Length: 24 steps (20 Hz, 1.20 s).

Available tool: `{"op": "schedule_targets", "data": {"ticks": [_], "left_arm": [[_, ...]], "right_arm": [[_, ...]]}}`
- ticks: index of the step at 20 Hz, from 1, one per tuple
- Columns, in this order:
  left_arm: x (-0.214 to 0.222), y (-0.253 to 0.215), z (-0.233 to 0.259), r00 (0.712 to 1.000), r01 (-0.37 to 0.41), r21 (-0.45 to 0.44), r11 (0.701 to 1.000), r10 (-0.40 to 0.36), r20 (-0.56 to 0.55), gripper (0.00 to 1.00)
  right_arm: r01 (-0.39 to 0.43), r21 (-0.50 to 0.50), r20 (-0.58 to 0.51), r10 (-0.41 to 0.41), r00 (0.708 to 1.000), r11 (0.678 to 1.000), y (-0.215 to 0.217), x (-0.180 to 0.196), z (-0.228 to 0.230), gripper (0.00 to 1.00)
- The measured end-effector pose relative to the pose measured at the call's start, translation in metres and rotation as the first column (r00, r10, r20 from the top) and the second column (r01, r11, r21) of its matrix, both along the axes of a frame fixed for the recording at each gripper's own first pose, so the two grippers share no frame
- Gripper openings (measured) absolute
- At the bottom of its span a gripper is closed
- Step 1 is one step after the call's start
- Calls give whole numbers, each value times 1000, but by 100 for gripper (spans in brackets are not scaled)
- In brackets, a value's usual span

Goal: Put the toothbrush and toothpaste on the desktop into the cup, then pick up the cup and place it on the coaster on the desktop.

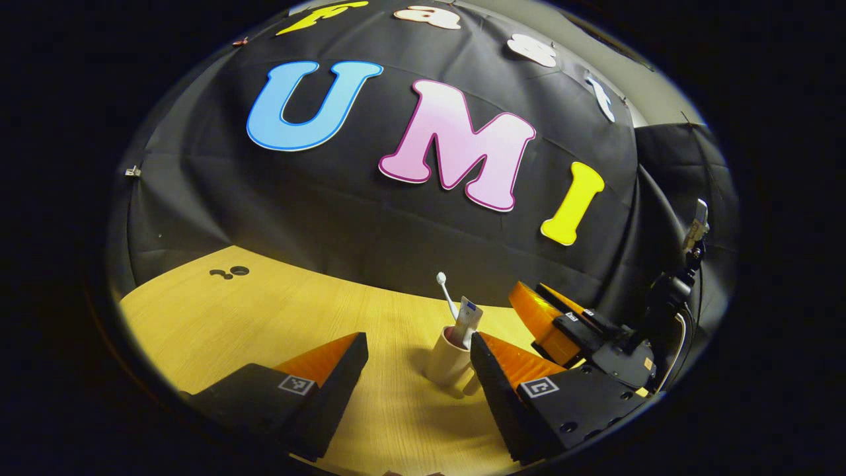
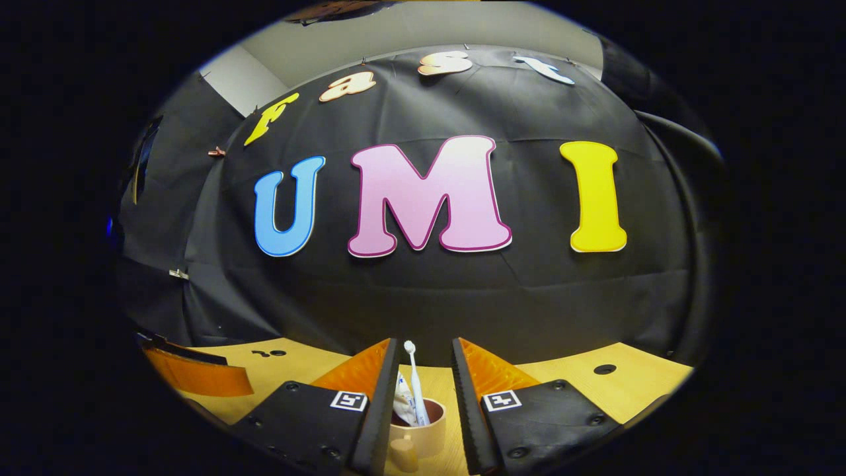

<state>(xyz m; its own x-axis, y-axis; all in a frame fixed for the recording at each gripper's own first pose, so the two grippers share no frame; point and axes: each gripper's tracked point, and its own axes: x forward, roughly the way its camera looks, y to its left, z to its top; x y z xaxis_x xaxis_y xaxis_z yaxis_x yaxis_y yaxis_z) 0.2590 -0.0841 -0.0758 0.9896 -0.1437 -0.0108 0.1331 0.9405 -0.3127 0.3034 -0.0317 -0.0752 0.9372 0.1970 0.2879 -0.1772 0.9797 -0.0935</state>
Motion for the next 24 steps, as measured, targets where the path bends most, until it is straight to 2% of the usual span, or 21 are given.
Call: {"op": "schedule_targets", "data": {"ticks": [3,8,11,13,16,20,22,24], "left_arm": [[-10,4,0,1000,-8,3,1000,8,-19,97],[-37,19,15,998,-40,-10,999,39,-52,97],[-55,28,22,995,-60,-1,998,59,-77,97],[-66,33,26,994,-67,17,998,68,-86,97],[-81,42,33,993,-87,43,995,91,-81,97],[-98,53,36,990,-111,27,993,113,-85,97],[-105,63,37,987,-137,24,990,139,-85,97],[-112,74,37,983,-163,8,987,163,-88,97]], "right_arm": [[19,-42,-50,-21,999,999,-12,1,0,47],[27,-22,-135,-30,990,999,-29,-19,26,47],[3,-27,-263,-10,965,1000,-30,-34,23,65],[-40,-31,-364,26,931,999,-19,-38,20,67],[-103,-51,-491,65,869,993,-5,-33,20,69],[-133,-6,-668,95,738,991,13,-21,-1,69],[-110,49,-743,109,660,993,17,-17,-15,69],[-91,53,-837,94,539,994,18,-20,-47,71]]}}
